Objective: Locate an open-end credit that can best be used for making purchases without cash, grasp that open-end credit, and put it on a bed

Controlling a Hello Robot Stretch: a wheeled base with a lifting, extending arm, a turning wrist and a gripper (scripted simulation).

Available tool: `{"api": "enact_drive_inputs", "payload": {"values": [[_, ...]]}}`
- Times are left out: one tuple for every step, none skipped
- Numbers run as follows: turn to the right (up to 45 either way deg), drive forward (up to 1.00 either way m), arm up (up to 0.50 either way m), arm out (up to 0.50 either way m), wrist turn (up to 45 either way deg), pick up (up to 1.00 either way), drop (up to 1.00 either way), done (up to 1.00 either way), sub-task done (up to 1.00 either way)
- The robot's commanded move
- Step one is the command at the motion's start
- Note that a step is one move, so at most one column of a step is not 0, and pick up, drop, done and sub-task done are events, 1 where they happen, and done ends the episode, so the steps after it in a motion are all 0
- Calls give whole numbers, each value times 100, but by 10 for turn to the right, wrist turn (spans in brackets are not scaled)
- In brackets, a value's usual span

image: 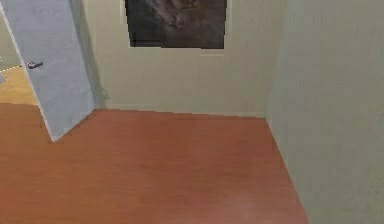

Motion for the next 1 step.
{"api": "enact_drive_inputs", "payload": {"values": [[-450,0,0,0,0,0,0,0,0]]}}
